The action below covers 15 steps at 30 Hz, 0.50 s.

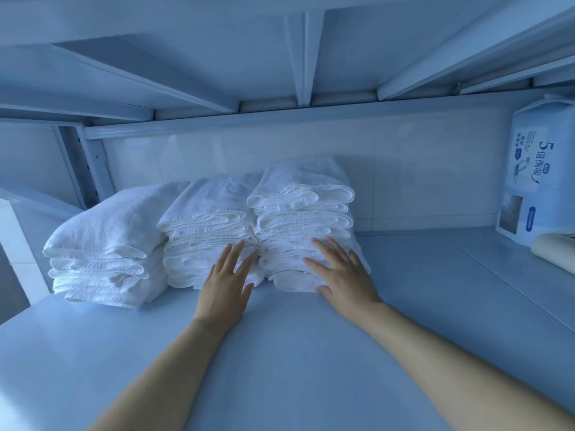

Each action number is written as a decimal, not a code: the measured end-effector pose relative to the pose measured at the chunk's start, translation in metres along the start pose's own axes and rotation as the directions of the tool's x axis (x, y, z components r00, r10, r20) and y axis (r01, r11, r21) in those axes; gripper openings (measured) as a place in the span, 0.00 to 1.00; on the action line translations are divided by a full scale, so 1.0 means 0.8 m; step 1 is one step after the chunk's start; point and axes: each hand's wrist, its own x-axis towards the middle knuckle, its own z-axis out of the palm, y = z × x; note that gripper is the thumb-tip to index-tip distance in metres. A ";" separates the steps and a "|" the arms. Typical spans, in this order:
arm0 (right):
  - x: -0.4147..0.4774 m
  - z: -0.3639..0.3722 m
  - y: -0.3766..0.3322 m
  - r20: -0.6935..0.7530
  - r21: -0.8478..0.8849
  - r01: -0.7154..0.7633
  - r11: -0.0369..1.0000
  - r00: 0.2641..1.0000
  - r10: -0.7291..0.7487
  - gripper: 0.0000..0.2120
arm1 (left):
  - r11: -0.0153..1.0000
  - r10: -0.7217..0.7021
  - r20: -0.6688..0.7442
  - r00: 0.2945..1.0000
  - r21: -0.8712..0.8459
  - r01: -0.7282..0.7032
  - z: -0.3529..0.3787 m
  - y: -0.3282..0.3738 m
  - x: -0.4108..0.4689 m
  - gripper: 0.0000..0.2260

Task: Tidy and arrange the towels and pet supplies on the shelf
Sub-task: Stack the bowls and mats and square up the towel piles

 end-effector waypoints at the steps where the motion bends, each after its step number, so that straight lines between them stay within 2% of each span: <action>1: -0.001 0.001 0.001 -0.013 -0.001 0.002 1.000 1.000 -0.002 0.35 | 1.000 -0.008 0.003 1.000 -0.004 0.008 -0.002 0.000 -0.001 0.28; 6: 0.007 -0.007 -0.010 -0.106 -0.024 0.016 1.000 0.994 -0.019 0.30 | 1.000 -0.011 0.018 1.000 0.009 0.011 -0.004 0.006 -0.001 0.27; 10: 0.031 -0.015 -0.049 -0.184 0.096 0.132 0.987 0.977 -0.112 0.27 | 1.000 0.019 0.000 1.000 0.022 -0.019 -0.025 -0.002 0.001 0.25; 15: 0.066 -0.027 -0.118 -0.079 0.253 0.214 0.944 0.977 -0.200 0.25 | 0.991 0.002 -0.026 1.000 0.130 0.002 -0.075 -0.063 -0.019 0.24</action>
